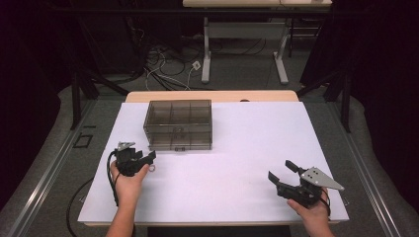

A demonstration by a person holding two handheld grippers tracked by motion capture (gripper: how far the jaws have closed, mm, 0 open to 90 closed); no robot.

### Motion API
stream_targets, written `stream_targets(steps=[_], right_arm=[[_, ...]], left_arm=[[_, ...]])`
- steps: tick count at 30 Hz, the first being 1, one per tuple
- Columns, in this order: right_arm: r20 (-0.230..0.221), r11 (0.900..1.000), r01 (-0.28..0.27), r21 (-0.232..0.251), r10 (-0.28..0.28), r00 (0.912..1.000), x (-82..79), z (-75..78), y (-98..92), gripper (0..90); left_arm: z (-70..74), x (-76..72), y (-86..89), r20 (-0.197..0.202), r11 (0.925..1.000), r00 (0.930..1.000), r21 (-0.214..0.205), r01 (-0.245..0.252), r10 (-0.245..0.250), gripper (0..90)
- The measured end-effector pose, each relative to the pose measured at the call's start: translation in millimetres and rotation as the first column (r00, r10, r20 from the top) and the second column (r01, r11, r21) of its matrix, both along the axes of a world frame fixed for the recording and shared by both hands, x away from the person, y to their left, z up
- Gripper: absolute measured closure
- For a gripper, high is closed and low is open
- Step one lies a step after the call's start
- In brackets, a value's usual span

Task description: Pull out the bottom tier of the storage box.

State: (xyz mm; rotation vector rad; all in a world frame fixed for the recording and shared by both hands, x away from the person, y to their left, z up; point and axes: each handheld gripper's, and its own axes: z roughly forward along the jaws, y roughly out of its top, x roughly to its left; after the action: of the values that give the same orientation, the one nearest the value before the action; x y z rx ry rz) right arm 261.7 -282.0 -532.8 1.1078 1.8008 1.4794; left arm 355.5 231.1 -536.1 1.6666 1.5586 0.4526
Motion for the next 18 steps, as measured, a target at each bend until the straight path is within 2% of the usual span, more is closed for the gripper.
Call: stream_targets(steps=[5, 9, 12, 15, 18], right_arm=[[-0.007, 1.0, 0.001, 0.002, -0.001, 1.0, 0.2, -0.3, -0.2, 22.1], [-0.006, 1.0, 0.002, 0.009, -0.002, 1.0, 0.3, -1.1, 1.2, 22.1], [-0.009, 1.0, -0.001, 0.005, 0.001, 1.0, 0.5, -1.2, 1.2, 22.1], [-0.014, 1.0, 0.002, 0.003, -0.002, 0.9999, 1.0, -1.8, 1.3, 22.1], [-0.012, 1.0, 0.002, 0.005, -0.002, 0.9999, 1.1, -2.2, 1.8, 22.1]], left_arm=[[2.5, 4.0, 2.4, 0.011, 1.0, 0.9999, -0.007, 0.0, 0.0, 47.6], [5.4, 10.3, 1.4, 0.015, 0.9994, 0.9999, 0.034, 0.001, -0.001, 50.9], [7.2, 15.9, 1.7, 0.013, 0.999, 0.9999, 0.045, -0.002, 0.001, 53.8], [10.3, 24.2, 2.8, 0.004, 0.9995, 1.0, 0.031, -0.004, 0.004, 57.2], [11.3, 28.7, 3.1, -0.001, 0.9994, 1.0, 0.035, -0.005, 0.005, 58.4]])
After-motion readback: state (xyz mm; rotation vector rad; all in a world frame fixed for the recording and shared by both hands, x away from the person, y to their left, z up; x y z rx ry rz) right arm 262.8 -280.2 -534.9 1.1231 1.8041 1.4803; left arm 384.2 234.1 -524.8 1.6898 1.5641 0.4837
